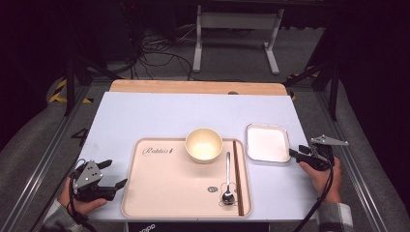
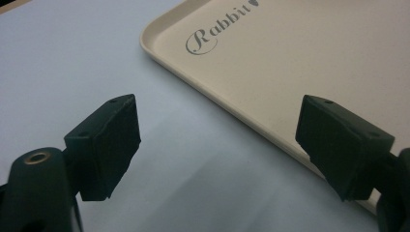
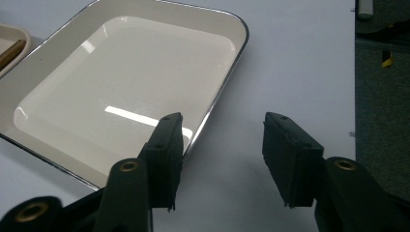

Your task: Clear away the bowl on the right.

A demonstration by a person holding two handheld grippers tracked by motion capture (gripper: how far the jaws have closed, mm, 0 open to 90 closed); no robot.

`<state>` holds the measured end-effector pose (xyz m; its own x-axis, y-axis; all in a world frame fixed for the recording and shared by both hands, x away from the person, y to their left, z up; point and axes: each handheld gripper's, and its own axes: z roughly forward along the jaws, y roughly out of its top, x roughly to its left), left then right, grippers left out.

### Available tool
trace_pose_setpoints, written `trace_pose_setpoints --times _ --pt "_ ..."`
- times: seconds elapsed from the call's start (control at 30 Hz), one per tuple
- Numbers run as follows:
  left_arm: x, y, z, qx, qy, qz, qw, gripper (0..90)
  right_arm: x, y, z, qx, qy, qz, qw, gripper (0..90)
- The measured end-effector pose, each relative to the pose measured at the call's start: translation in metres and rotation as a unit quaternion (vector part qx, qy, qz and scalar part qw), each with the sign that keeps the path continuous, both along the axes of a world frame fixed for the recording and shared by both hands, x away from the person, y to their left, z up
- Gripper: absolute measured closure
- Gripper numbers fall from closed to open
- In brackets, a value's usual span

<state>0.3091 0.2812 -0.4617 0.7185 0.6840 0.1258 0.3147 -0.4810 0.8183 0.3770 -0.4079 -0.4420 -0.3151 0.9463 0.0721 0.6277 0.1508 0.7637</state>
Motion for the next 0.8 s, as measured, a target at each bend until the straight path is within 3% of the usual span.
trace_pose_setpoints --times 0.1,0.47,0.8 --pt "0.0 0.0 0.0 0.001 0.0 0.0 1.0 16.7 0.001 -0.002 -0.002 0.021 0.002 -0.001 0.9998 56.2" --pt "0.001 -0.001 -0.001 0.006 0.003 -0.002 1.0 17.0 0.01 0.004 -0.008 0.033 0.028 0.017 0.9989 65.6" --pt "0.001 -0.003 -0.002 0.01 0.009 -0.004 0.9999 17.4 0.02 0.005 -0.004 0.047 0.065 -0.012 0.9967 76.1"
